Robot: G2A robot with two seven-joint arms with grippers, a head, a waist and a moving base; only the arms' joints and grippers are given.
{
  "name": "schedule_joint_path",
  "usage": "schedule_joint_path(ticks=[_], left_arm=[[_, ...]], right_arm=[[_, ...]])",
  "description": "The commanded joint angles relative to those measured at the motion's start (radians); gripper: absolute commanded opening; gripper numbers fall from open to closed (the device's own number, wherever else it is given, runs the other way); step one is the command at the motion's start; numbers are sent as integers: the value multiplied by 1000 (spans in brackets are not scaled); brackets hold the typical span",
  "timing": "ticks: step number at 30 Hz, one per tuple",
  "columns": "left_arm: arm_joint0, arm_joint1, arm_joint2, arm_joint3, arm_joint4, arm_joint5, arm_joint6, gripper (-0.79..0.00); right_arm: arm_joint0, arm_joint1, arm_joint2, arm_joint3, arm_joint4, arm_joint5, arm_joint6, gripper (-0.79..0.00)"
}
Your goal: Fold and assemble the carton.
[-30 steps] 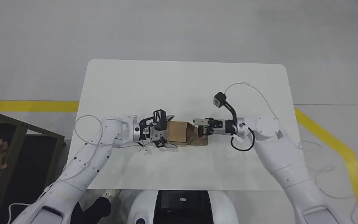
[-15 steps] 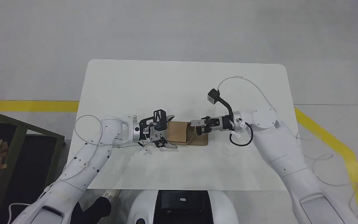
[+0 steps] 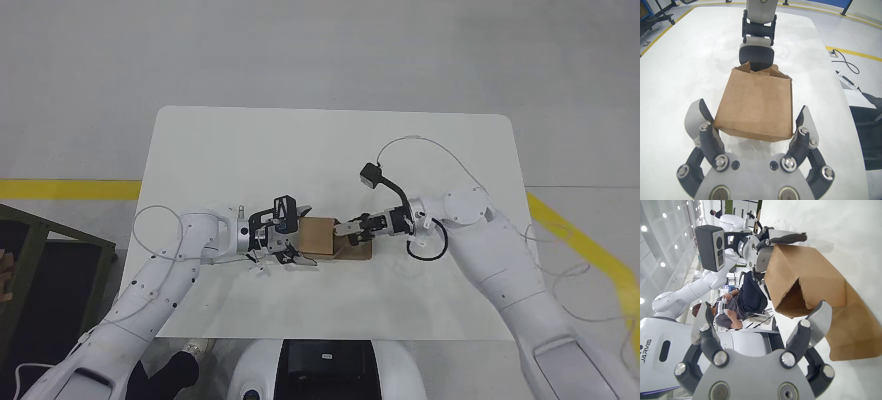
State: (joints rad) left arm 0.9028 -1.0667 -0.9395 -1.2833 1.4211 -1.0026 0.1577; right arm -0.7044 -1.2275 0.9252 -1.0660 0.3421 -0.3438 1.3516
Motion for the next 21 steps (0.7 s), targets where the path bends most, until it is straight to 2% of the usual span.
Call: schedule_joint_path(ticks=[1, 21], left_arm=[[1, 0, 0, -1, 0, 0, 0, 0], [8, 2, -7, -12, 1, -2, 1, 0]], right_arm=[[-5, -2, -3, 0, 13, 3, -7, 0], [-66, -15, -5, 0, 114, 26, -117, 0]])
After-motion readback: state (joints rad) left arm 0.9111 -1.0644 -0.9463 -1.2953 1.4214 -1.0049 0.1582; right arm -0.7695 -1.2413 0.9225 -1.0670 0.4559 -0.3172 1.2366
